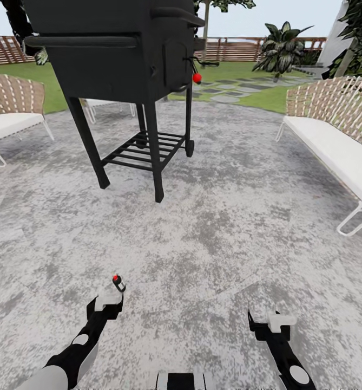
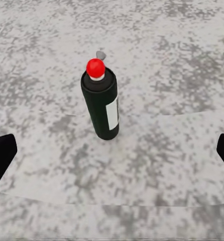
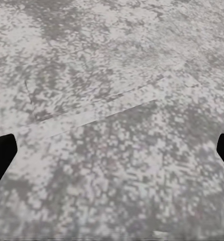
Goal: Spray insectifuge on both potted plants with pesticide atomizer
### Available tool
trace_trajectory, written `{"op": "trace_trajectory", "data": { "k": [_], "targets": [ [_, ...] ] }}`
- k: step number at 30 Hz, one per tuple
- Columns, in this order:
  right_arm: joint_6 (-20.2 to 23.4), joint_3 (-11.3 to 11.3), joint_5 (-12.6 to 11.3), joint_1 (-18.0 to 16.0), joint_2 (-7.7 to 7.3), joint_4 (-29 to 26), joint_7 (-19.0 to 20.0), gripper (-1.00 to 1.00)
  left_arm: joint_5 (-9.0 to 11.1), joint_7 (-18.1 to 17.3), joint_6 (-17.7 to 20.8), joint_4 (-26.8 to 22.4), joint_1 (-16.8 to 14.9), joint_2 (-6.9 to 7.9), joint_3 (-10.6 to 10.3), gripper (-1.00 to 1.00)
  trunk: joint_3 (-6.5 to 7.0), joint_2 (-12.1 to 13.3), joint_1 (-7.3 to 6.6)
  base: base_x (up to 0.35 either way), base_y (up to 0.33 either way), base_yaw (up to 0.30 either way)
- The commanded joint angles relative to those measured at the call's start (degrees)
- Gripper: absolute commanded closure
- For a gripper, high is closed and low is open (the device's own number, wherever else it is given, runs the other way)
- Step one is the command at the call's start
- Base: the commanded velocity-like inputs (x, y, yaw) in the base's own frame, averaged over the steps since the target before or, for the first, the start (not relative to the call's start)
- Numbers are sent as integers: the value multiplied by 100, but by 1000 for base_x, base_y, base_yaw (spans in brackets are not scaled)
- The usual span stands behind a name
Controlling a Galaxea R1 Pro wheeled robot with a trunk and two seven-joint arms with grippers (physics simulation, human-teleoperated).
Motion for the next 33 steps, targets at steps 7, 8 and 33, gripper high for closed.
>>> {"op": "trace_trajectory", "data": {
  "k": [7, 8, 33],
  "targets": [
    [-12, 6, 4, -2, -3, 3, -21, -100, -32, -6, -20, 5, -3, -3, 36, -100, -223, -11, 16, 0, 0, 0],
    [-11, 6, 4, -2, -2, 2, -21, -100, -32, -6, -20, 4, -3, -3, 36, -100, -251, -12, 19, 0, 0, 0],
    [-3, 7, 13, -2, -21, 4, -24, -100, -39, -6, -40, 8, -3, -3, 28, -100, -662, -37, 65, 0, 0, 0]
  ]
}}
